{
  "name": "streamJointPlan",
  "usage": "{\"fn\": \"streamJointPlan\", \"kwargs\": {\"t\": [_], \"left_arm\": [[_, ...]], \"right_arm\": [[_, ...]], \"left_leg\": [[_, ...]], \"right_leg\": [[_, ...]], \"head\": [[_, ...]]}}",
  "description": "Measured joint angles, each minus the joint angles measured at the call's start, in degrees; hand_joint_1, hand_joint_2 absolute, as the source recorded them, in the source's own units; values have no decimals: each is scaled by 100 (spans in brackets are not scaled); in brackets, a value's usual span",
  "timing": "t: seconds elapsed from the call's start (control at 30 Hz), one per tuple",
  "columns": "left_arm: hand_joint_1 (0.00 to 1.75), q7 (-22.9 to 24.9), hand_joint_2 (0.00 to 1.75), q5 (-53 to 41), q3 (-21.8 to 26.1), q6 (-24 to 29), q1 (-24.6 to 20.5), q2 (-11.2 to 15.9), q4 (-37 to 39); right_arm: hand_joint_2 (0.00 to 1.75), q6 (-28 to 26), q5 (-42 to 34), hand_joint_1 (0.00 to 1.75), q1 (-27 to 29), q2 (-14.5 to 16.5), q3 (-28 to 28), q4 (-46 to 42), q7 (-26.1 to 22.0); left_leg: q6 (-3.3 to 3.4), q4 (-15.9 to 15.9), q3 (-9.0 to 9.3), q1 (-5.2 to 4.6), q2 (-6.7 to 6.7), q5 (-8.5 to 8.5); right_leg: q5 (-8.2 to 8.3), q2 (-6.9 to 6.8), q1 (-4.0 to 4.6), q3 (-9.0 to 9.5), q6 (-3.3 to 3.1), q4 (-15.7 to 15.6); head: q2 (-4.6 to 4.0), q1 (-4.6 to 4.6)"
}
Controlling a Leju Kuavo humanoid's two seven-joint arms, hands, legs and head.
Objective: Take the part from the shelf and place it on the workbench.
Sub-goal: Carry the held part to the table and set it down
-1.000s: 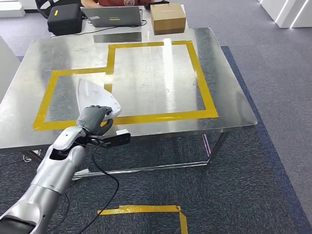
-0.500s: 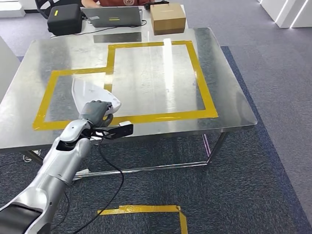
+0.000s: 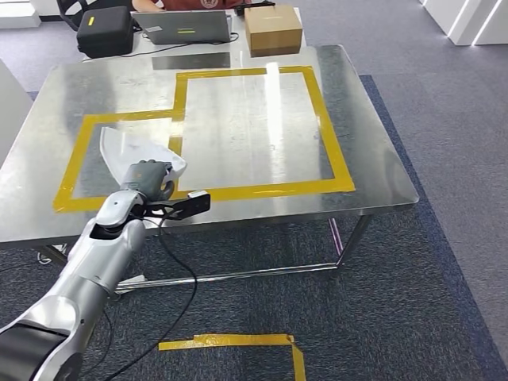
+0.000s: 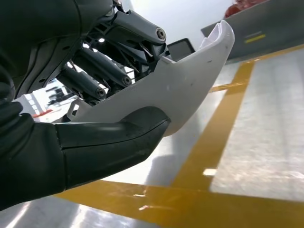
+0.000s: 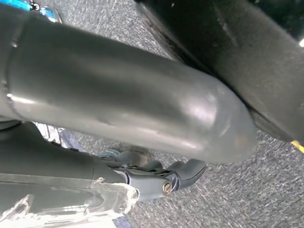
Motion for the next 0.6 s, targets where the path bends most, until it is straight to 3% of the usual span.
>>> {"fn": "streamJointPlan", "kwargs": {"t": [0.47,0.6], "left_arm": [[175,56,175,-386,363,374,-195,88,838],[175,-126,175,-471,401,474,-196,117,961]], "right_arm": [[0,-8,-74,0,-1,-19,-114,-90,21],[0,16,-83,0,1,-33,-154,-107,8]], "left_leg": [[0,0,0,0,0,0],[0,0,0,0,0,0]], "right_leg": [[0,0,0,0,0,0],[0,-1,0,0,0,0]], "head": [[0,-1],[0,-1]]}}
